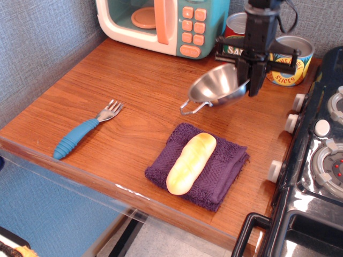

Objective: Move the colander between the cans and purple towel

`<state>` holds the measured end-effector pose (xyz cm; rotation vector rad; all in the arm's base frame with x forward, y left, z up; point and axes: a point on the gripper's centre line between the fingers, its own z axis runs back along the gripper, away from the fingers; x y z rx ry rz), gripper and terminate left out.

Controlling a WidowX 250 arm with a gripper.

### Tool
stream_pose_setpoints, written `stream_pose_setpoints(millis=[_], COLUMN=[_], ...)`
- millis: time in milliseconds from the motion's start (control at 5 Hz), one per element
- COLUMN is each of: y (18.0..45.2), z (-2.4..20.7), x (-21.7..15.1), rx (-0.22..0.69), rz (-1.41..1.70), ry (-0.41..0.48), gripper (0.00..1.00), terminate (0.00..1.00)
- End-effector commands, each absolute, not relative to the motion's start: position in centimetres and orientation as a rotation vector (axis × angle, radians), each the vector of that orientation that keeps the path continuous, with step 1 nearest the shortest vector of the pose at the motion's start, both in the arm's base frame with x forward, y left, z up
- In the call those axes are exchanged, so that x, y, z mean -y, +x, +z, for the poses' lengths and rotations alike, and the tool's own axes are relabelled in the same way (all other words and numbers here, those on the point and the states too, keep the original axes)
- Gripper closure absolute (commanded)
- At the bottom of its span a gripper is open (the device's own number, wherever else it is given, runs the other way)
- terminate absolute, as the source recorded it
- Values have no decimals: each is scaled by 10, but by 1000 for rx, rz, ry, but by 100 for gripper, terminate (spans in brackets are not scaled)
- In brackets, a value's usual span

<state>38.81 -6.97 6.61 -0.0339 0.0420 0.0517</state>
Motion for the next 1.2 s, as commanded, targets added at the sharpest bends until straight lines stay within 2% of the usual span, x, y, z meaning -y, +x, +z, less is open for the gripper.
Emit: stream_pose_setpoints(millis=[0, 200, 400, 800, 1000], y=[415, 420, 418, 418, 414], z=[71, 63, 58, 80, 115], x=[63, 59, 68, 75, 62], rx=[5, -5, -24, 7, 73], rz=[53, 58, 16, 0, 27], ry=[-8, 6, 23, -35, -27], gripper=[100, 100, 0, 0, 0], terminate=[0, 0, 0, 0, 0])
